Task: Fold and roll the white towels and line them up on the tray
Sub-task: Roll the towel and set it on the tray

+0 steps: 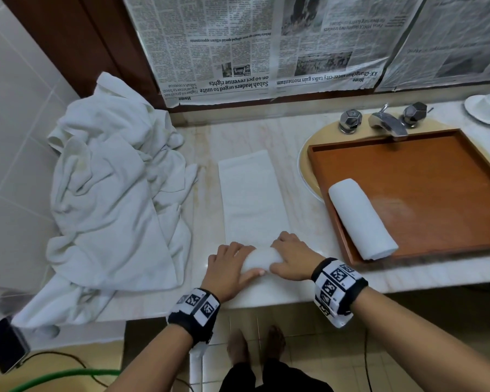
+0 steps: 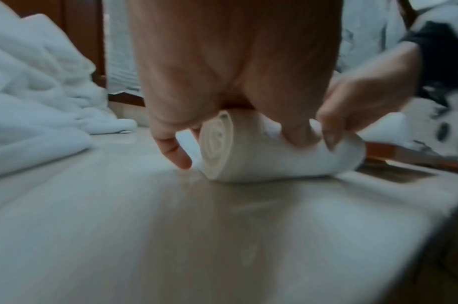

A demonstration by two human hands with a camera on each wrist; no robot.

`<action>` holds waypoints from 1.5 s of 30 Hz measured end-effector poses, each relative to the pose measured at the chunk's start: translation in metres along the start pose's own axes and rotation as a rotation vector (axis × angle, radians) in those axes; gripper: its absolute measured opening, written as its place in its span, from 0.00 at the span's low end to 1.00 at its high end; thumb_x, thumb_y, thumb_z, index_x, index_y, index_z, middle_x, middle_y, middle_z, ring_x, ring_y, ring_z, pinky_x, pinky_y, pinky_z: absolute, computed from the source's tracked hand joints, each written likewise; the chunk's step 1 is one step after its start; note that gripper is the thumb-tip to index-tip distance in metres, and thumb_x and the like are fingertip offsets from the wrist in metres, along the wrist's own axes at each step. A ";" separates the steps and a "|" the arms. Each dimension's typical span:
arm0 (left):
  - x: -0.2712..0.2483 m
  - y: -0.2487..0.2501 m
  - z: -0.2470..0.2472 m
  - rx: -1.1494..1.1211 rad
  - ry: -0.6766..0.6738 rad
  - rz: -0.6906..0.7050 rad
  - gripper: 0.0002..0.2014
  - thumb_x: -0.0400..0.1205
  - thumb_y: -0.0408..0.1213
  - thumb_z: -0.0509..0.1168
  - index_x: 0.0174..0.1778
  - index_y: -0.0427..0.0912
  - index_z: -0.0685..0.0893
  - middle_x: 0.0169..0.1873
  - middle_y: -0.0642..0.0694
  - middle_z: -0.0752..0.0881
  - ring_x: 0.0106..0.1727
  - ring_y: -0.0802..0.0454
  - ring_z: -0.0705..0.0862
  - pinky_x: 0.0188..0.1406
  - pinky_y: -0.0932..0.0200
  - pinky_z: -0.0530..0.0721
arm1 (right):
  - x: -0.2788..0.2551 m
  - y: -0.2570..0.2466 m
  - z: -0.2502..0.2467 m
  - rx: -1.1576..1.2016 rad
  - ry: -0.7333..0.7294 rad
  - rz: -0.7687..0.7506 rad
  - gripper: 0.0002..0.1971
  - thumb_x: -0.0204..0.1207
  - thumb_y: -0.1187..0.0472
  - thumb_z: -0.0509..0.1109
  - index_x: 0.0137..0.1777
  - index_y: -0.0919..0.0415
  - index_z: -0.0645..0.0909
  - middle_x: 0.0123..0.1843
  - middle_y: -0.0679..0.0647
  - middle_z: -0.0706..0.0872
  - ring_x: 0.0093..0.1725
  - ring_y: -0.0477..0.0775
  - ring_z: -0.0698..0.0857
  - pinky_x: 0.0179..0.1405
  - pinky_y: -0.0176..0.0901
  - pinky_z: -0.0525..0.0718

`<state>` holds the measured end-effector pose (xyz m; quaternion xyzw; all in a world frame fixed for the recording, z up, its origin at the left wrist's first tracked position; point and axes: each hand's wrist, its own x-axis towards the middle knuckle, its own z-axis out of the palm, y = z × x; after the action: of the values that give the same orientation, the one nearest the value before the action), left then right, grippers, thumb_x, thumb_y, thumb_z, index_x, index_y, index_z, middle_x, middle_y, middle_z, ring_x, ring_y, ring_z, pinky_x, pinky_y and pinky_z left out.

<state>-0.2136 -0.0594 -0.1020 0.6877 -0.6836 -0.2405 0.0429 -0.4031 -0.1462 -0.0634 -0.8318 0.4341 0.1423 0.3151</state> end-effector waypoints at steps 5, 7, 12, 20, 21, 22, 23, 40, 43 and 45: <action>0.016 -0.008 -0.027 -0.260 -0.208 -0.112 0.41 0.66 0.79 0.54 0.72 0.62 0.79 0.68 0.51 0.71 0.70 0.45 0.66 0.72 0.44 0.69 | -0.008 0.009 0.025 -0.212 0.289 -0.212 0.31 0.74 0.44 0.68 0.73 0.60 0.72 0.67 0.57 0.76 0.64 0.60 0.76 0.62 0.52 0.76; 0.015 -0.008 -0.024 -0.228 -0.153 -0.101 0.39 0.68 0.79 0.54 0.72 0.64 0.78 0.67 0.52 0.71 0.69 0.46 0.67 0.70 0.46 0.69 | -0.003 0.013 0.030 -0.199 0.304 -0.203 0.31 0.76 0.40 0.66 0.72 0.59 0.74 0.65 0.57 0.78 0.63 0.60 0.77 0.61 0.52 0.76; 0.000 -0.002 -0.009 -0.144 0.092 -0.020 0.36 0.75 0.74 0.44 0.73 0.63 0.77 0.64 0.56 0.76 0.66 0.50 0.71 0.61 0.51 0.69 | 0.005 0.012 0.009 0.006 0.079 -0.096 0.28 0.80 0.38 0.64 0.73 0.56 0.74 0.66 0.54 0.77 0.66 0.56 0.74 0.66 0.50 0.71; 0.031 -0.011 -0.021 -0.261 -0.143 -0.103 0.40 0.71 0.81 0.44 0.65 0.60 0.84 0.62 0.54 0.85 0.65 0.49 0.80 0.65 0.39 0.77 | -0.014 0.001 0.024 -0.334 0.283 -0.135 0.32 0.79 0.43 0.65 0.78 0.59 0.67 0.72 0.57 0.74 0.69 0.60 0.73 0.69 0.52 0.69; 0.030 -0.009 -0.021 -0.244 -0.125 -0.097 0.37 0.74 0.78 0.47 0.67 0.60 0.83 0.64 0.54 0.84 0.66 0.48 0.79 0.65 0.39 0.77 | -0.012 0.000 0.024 -0.316 0.248 -0.122 0.31 0.80 0.43 0.65 0.78 0.59 0.67 0.72 0.57 0.74 0.69 0.60 0.73 0.69 0.51 0.68; 0.028 -0.005 -0.020 -0.214 -0.074 -0.081 0.31 0.79 0.73 0.51 0.69 0.60 0.82 0.67 0.53 0.81 0.68 0.48 0.77 0.66 0.41 0.76 | -0.008 0.002 0.021 -0.254 0.201 -0.113 0.30 0.81 0.42 0.65 0.77 0.58 0.68 0.71 0.56 0.74 0.69 0.58 0.73 0.69 0.50 0.69; 0.024 -0.001 -0.019 -0.187 -0.010 -0.066 0.27 0.82 0.68 0.54 0.70 0.59 0.80 0.69 0.53 0.79 0.69 0.47 0.75 0.66 0.43 0.75 | -0.003 0.005 0.016 -0.157 0.144 -0.105 0.30 0.80 0.40 0.66 0.77 0.57 0.70 0.70 0.55 0.76 0.68 0.57 0.74 0.68 0.50 0.70; 0.002 -0.001 -0.003 -0.188 0.112 -0.078 0.34 0.75 0.77 0.51 0.71 0.64 0.78 0.68 0.60 0.74 0.69 0.53 0.68 0.65 0.48 0.69 | 0.002 0.010 0.009 0.099 0.091 -0.086 0.29 0.76 0.41 0.72 0.75 0.52 0.76 0.66 0.53 0.78 0.65 0.56 0.76 0.67 0.51 0.72; -0.005 -0.006 0.003 -0.241 0.137 -0.060 0.37 0.71 0.81 0.49 0.68 0.63 0.80 0.66 0.61 0.77 0.68 0.54 0.71 0.66 0.46 0.72 | 0.006 0.010 -0.003 0.106 -0.018 -0.073 0.29 0.76 0.39 0.71 0.73 0.53 0.78 0.64 0.55 0.79 0.64 0.58 0.76 0.64 0.51 0.73; 0.000 -0.007 -0.002 -0.250 0.070 -0.078 0.39 0.69 0.82 0.48 0.65 0.63 0.81 0.62 0.62 0.78 0.66 0.54 0.73 0.64 0.46 0.72 | 0.001 0.007 0.004 0.000 0.075 -0.068 0.28 0.78 0.39 0.68 0.73 0.55 0.77 0.65 0.55 0.78 0.65 0.58 0.76 0.64 0.52 0.74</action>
<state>-0.2062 -0.0598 -0.1035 0.7109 -0.6193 -0.3012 0.1427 -0.4084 -0.1472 -0.0697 -0.8509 0.4170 0.1004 0.3033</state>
